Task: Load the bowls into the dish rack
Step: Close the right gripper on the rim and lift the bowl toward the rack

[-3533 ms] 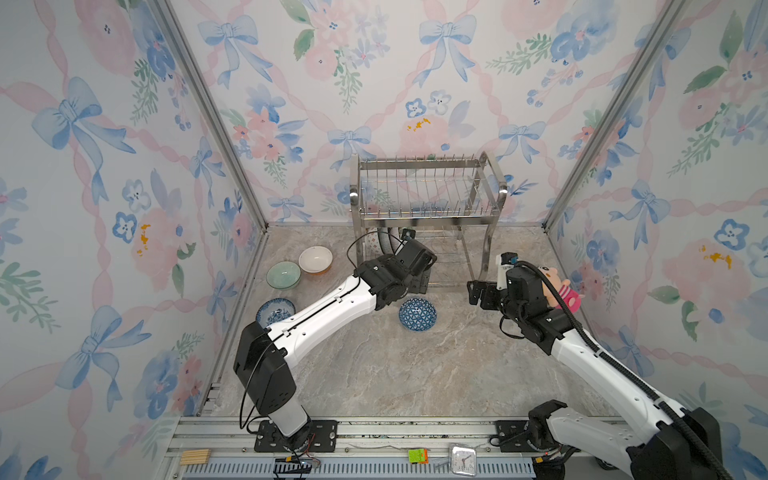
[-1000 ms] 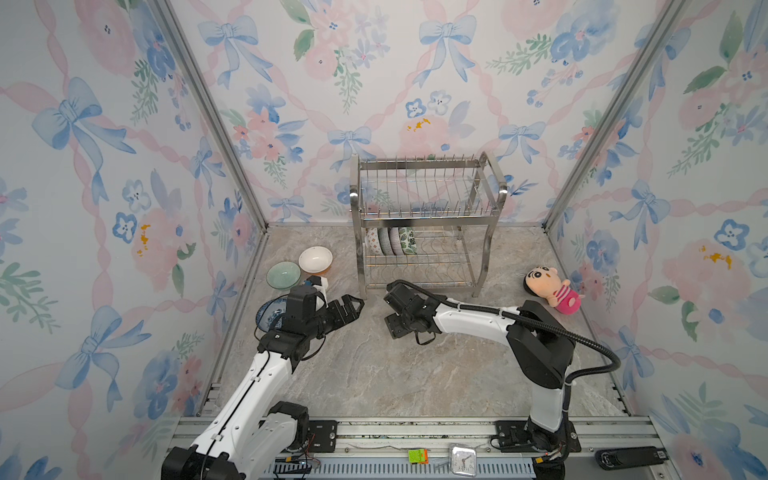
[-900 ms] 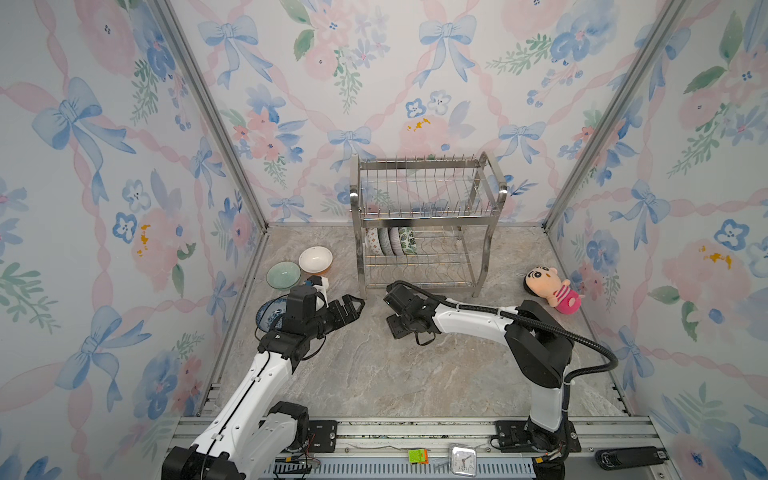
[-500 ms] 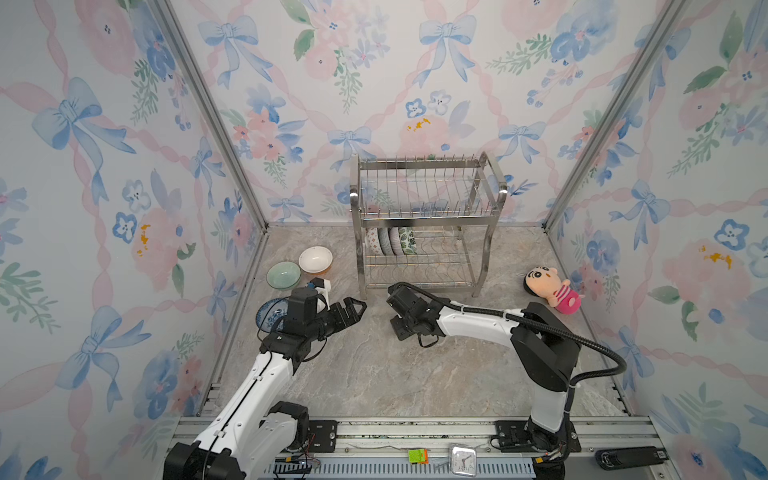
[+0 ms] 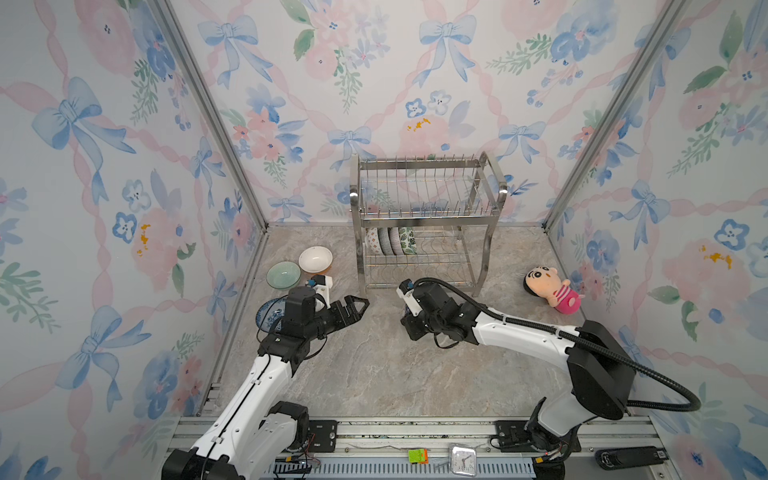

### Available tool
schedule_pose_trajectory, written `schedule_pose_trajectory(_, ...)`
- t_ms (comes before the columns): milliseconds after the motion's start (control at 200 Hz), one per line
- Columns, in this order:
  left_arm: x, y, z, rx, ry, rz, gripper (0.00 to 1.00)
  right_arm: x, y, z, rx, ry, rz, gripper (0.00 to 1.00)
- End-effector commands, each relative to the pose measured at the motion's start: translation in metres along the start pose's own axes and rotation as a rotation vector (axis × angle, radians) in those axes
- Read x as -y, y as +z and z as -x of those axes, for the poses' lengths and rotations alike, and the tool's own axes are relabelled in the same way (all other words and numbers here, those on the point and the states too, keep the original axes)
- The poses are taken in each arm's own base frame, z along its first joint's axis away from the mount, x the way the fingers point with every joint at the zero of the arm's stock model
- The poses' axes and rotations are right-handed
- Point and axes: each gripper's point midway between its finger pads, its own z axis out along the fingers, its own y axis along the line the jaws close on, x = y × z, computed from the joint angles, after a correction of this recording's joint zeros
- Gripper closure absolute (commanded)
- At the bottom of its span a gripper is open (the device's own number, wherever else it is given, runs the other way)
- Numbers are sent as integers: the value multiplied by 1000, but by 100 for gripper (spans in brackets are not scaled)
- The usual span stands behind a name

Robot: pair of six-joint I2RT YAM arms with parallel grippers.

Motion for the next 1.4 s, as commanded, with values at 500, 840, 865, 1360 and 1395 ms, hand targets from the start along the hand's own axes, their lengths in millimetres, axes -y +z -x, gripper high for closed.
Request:
schedule_pose_trajectory(500,66,32,-4,-33,126,-94,2,100,-70,106,425,251,-80,100)
schedule_pose_trajectory(840,89,60,-2,-61,150,-101,2,140,-49,134,510,338,-72,100)
schedule_pose_trajectory(865,89,62,-1,-60,148,-98,2,141,-47,137,516,340,-67,100)
schedule_pose_trajectory(1360,96,82,7,-66,164,-86,2,164,4,171,570,390,-5,100)
schedule_pose_trajectory(1395,97,83,8,-64,165,-86,2,165,7,173,575,394,-1,100)
